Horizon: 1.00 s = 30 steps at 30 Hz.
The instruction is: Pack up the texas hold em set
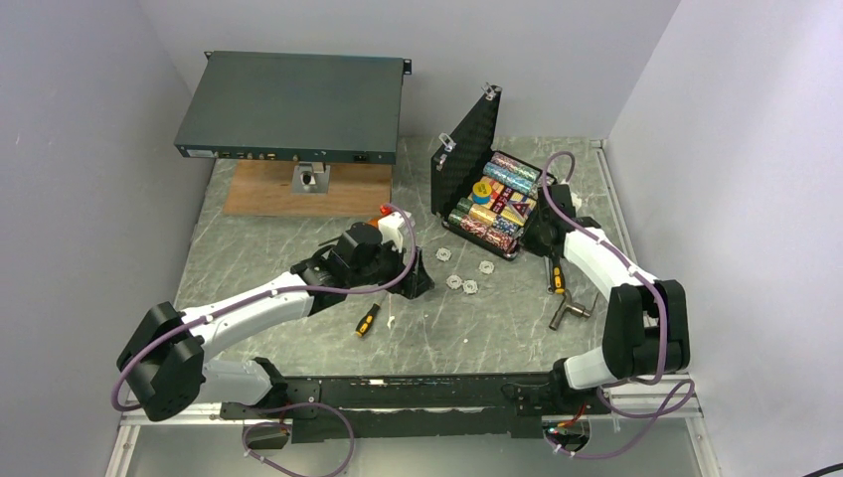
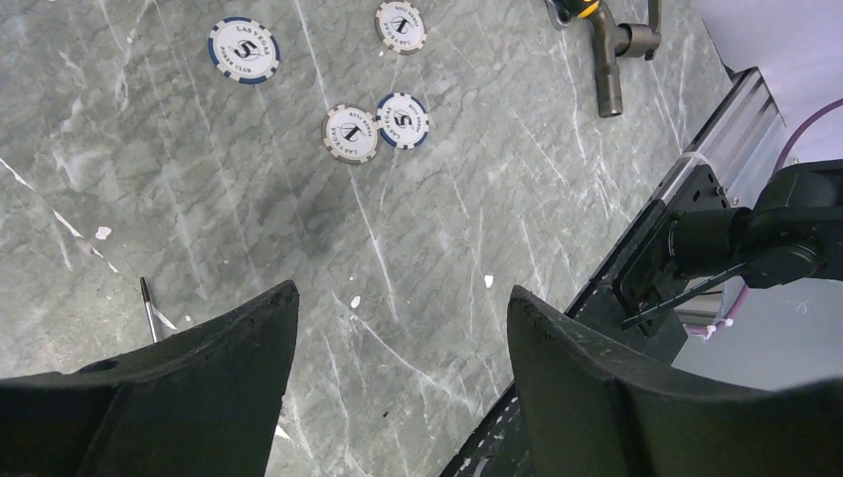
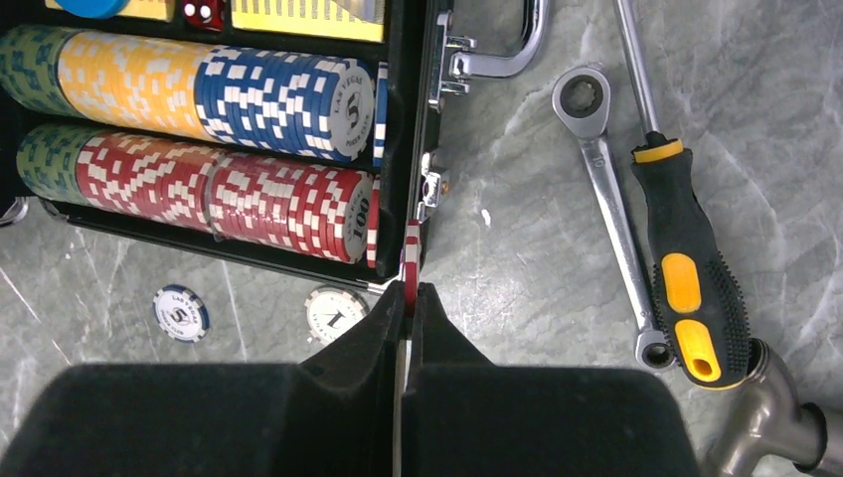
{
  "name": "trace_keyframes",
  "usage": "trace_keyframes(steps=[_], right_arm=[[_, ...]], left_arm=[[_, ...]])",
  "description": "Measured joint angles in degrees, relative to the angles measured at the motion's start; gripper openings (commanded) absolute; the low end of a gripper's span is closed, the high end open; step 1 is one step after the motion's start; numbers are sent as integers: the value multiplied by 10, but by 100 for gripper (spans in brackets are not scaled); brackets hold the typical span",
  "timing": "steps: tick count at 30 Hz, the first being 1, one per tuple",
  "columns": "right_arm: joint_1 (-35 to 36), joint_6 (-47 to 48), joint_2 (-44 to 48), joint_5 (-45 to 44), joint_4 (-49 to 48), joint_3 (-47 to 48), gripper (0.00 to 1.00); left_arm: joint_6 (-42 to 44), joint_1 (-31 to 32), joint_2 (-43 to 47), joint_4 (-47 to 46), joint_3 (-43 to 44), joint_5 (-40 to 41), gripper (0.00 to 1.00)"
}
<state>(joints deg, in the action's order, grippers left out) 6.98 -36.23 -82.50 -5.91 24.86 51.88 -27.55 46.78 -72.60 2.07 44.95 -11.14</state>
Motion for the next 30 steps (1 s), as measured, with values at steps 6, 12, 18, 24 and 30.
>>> trace_keyframes(steps=[6,12,18,24,30], right_arm=[[-2,1,-21,16,-11,11,0],[-2,1,-42,39,-18,16,0],[-2,1,-42,49,-18,17,0],[2,0,-42,47,-19,17,0],[15,0,-42,51,-21,19,0]], left_arm=[[-2,0,0,-2,0,-2,79],[-2,0,0,-1,0,-4,79],[-2,0,0,0,0,-4,79],[-2,0,0,0,0,-5,79],[-2,0,0,0,0,-6,79]])
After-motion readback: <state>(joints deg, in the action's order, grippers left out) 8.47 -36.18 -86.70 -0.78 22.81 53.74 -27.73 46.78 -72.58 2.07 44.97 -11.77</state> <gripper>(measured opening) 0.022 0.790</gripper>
